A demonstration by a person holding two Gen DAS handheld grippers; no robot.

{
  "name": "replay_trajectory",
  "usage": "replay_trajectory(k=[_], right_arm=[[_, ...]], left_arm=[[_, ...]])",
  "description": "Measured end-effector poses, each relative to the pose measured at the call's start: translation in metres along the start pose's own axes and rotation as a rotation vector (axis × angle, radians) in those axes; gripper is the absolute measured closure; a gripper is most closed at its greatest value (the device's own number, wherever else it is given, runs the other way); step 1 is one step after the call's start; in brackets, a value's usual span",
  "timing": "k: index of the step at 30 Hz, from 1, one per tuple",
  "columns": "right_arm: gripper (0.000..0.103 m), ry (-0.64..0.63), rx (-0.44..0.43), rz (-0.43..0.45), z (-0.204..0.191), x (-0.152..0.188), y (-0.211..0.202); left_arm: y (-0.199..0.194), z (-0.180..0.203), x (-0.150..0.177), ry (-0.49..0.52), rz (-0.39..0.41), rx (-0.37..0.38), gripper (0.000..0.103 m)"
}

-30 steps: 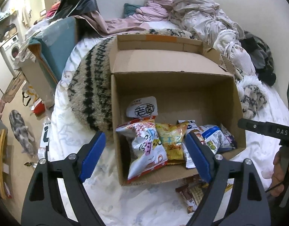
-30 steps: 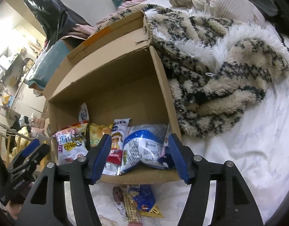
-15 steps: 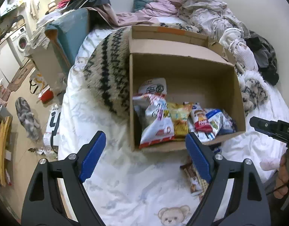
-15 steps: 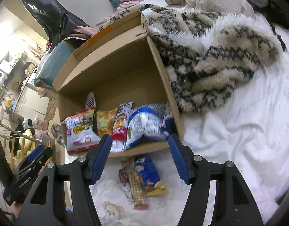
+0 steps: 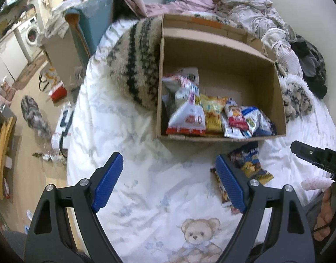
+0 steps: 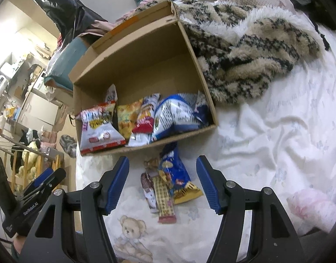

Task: Organize snacks
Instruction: 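Withdraw both tools from the box toward the last snacks, then grasp the blue chip bag with the right tool while the left tool grasps a brown chocolate bar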

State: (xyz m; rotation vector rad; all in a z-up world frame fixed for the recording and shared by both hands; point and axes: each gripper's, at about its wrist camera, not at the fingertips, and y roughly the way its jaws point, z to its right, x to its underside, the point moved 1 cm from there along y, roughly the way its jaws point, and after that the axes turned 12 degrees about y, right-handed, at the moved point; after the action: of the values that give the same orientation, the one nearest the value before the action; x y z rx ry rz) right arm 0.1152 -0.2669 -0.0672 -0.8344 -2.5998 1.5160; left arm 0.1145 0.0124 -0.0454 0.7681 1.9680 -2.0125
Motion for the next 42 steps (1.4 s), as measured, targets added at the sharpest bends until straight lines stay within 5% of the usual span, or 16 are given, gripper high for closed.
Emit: replay_trajectory(k=[13, 22, 27, 29, 31, 34, 42], right_arm=[[0.032, 0.145, 0.039, -0.110, 0.034, 0.007, 0.021], [0.032, -0.014, 0.206, -0.249, 0.006, 0.008, 0.090], [0.032, -0.039, 0.230, -0.303, 0.001, 0.015, 0.119], [0.039, -0.052, 0.239, -0.309, -0.002, 0.018, 0.122], [0.061, -0.076, 0.264, -0.312, -0.003, 0.021, 0.123], [0.069, -0.076, 0.276, -0.317, 0.002, 0.027, 0.117], [0.072, -0.036, 0.203, -0.278, 0.012, 0.033, 0.065]], left_arm=[[0.030, 0.000, 0.022, -0.084, -0.129, -0.004, 0.019], [0.039, -0.004, 0.022, -0.123, -0.165, 0.028, 0.019], [0.043, -0.001, 0.021, -0.103, -0.176, 0.031, 0.019], [0.047, 0.000, 0.022, -0.103, -0.192, 0.035, 0.019], [0.052, 0.002, 0.023, -0.100, -0.210, 0.044, 0.019], [0.059, 0.009, 0.023, -0.076, -0.230, 0.049, 0.019], [0.060, 0.043, 0.021, 0.000, -0.202, 0.104, 0.019]])
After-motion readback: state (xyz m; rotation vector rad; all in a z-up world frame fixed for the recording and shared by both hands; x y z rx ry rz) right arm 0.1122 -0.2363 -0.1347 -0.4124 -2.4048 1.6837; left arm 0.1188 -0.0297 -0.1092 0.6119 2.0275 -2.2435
